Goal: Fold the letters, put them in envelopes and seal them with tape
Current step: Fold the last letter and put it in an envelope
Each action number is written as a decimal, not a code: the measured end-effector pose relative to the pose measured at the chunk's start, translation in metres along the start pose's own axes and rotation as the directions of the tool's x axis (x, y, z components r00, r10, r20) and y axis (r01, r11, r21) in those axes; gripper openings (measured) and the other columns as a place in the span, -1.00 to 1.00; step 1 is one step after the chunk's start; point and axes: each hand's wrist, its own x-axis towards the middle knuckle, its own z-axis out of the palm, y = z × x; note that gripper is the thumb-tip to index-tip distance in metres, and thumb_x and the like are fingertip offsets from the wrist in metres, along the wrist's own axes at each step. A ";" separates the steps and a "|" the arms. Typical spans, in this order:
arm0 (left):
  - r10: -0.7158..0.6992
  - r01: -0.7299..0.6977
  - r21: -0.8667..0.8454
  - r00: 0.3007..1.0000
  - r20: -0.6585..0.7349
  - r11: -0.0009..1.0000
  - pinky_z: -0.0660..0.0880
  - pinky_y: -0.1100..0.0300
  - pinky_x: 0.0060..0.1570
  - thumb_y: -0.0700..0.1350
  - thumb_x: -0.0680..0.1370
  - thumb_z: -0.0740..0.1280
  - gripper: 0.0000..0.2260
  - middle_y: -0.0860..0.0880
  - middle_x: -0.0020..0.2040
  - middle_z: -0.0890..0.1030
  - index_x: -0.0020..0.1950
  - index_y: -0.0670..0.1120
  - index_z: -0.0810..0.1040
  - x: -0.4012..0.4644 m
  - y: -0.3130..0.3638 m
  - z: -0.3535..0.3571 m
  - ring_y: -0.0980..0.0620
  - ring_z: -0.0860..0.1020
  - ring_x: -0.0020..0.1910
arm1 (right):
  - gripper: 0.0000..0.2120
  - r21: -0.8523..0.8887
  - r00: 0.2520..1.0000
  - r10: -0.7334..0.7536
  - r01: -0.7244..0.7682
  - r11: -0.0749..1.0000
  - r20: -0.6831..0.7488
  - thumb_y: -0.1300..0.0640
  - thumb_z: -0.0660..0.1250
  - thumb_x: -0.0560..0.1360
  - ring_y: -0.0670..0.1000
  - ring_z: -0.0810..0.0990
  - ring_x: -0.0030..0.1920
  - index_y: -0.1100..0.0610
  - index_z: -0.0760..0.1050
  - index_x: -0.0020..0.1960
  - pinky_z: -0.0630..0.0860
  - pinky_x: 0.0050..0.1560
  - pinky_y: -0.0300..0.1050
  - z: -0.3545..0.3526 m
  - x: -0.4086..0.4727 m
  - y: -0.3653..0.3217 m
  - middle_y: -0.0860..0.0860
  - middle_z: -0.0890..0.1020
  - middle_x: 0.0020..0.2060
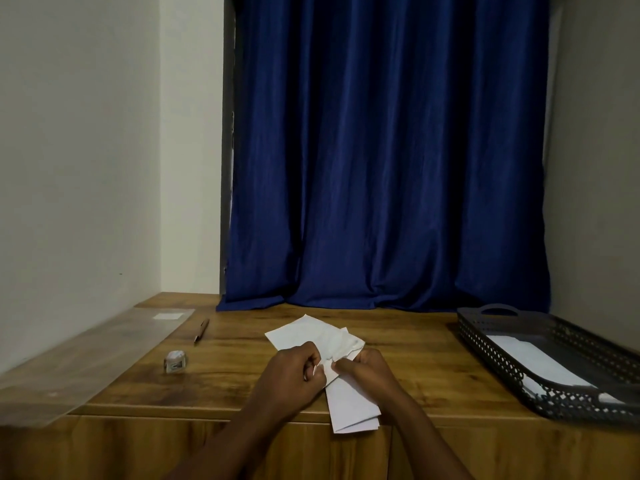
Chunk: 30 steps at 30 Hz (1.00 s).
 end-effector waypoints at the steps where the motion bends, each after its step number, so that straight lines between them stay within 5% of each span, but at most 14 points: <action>1: 0.008 -0.008 0.015 1.000 -0.014 1.000 0.41 0.27 -0.39 0.07 0.52 0.35 -0.93 0.13 -0.33 0.55 -0.11 0.14 0.49 0.000 0.001 0.000 0.12 0.57 -0.25 | -0.90 0.005 1.000 0.004 -0.004 1.000 -0.009 0.23 0.45 0.49 -0.03 0.74 -0.18 0.07 0.69 -0.04 0.56 -0.27 -0.23 0.001 0.000 0.000 -0.05 0.77 -0.18; 6: 0.065 -0.059 0.095 0.996 -0.068 0.994 0.36 0.31 -0.40 0.06 0.54 0.34 -0.92 0.14 -0.35 0.50 -0.10 0.13 0.45 -0.005 0.004 0.000 0.12 0.54 -0.26 | -0.94 0.059 0.995 0.068 -0.064 0.996 -0.072 0.20 0.47 0.48 0.03 0.72 -0.22 0.10 0.65 -0.17 0.52 -0.31 -0.18 0.007 0.005 0.000 -0.03 0.73 -0.30; 10: 0.153 -0.142 0.153 0.986 -0.063 0.978 0.34 0.33 -0.41 0.09 0.56 0.31 -0.92 0.16 -0.34 0.49 -0.10 0.15 0.44 -0.009 0.007 0.000 0.15 0.51 -0.31 | -0.83 0.054 0.990 0.047 -0.040 0.998 -0.130 0.07 0.51 0.50 0.01 0.71 -0.05 0.03 0.64 0.07 0.62 -0.09 -0.11 0.012 0.008 0.004 -0.02 0.74 -0.06; 15: 0.268 -0.252 0.267 0.963 -0.028 0.930 0.25 0.38 -0.36 0.18 0.55 0.32 -0.85 0.21 -0.25 0.50 -0.10 0.17 0.42 -0.012 0.011 0.001 0.19 0.43 -0.26 | -0.91 0.104 0.981 0.113 -0.098 0.990 -0.158 0.16 0.48 0.49 0.07 0.73 -0.12 0.17 0.67 -0.04 0.57 -0.24 -0.17 0.009 0.013 0.002 0.07 0.75 -0.16; 21: 0.298 -0.309 0.057 0.943 0.148 0.949 0.44 0.34 0.14 0.41 0.43 0.40 -0.51 0.37 0.24 0.36 0.28 0.29 0.42 -0.002 0.008 -0.015 0.25 0.40 0.23 | -0.92 0.103 0.991 0.089 -0.080 0.992 -0.096 0.31 0.45 0.53 0.01 0.66 -0.27 0.32 0.66 -0.11 0.52 -0.35 -0.25 -0.002 0.013 -0.004 0.15 0.71 -0.20; 24: 0.274 -0.303 0.126 0.939 0.207 0.945 0.20 0.26 0.47 0.49 0.36 0.39 -0.23 0.36 0.51 0.13 0.50 0.35 0.20 0.006 -0.003 -0.024 0.29 0.13 0.51 | -0.89 0.086 0.994 0.057 -0.050 0.995 -0.088 0.22 0.45 0.56 -0.05 0.71 -0.29 0.23 0.70 -0.11 0.52 -0.38 -0.31 -0.008 0.010 -0.001 0.02 0.75 -0.25; 27: 0.189 -0.261 0.255 0.943 0.274 0.931 -0.16 0.12 0.56 0.57 0.32 0.34 0.00 0.31 0.62 -0.19 0.59 0.36 -0.13 0.018 -0.008 -0.033 0.25 -0.21 0.59 | -0.84 0.052 0.998 0.039 -0.037 0.998 -0.047 0.17 0.46 0.56 -0.07 0.70 -0.31 0.19 0.69 -0.18 0.51 -0.38 -0.33 -0.012 0.010 -0.001 -0.01 0.74 -0.31; 30: 0.140 -0.228 0.270 0.940 0.310 0.936 -0.14 -0.05 0.63 0.58 0.29 0.35 0.08 0.24 0.63 -0.14 0.59 0.34 -0.24 0.028 -0.006 -0.031 0.14 -0.11 0.62 | -0.81 0.022 0.999 0.033 -0.032 0.999 -0.038 0.26 0.47 0.52 -0.06 0.69 -0.34 0.14 0.68 -0.27 0.51 -0.39 -0.31 -0.011 0.014 -0.003 -0.01 0.73 -0.34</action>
